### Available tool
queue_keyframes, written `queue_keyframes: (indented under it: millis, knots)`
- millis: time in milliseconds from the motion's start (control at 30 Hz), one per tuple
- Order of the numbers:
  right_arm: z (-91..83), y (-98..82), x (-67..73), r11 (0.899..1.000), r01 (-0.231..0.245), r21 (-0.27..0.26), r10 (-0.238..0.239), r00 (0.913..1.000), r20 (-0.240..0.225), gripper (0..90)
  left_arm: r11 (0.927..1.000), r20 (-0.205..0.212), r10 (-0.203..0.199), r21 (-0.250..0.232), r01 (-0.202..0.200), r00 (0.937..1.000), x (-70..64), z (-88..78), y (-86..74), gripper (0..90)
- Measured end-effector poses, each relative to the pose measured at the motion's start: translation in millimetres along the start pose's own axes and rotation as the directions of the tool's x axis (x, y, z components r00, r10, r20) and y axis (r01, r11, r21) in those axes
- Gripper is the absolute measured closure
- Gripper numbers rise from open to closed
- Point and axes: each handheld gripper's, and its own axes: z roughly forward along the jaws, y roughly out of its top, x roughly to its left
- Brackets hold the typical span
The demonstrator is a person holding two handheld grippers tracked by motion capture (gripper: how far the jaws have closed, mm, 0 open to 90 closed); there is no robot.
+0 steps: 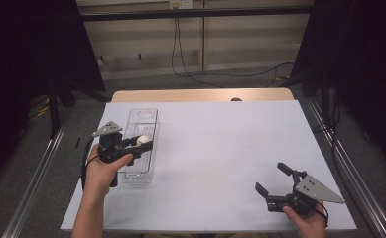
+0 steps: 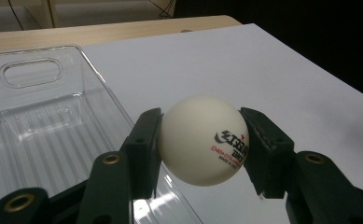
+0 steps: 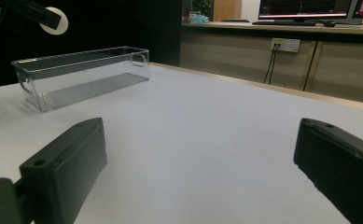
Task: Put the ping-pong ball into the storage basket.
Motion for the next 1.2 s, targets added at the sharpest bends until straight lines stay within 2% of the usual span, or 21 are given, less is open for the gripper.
queue_keyframes:
  millis: [1200]
  knots:
    - [-0.2, 0.2, -0.3, 1.0, 0.0, -0.003, 0.0, 1.0, 0.002, 2.1, 1.0, -0.05, 0.001, -0.005, -0.002, 0.9988, 13.2, -1.2, -4.4, 51.1]
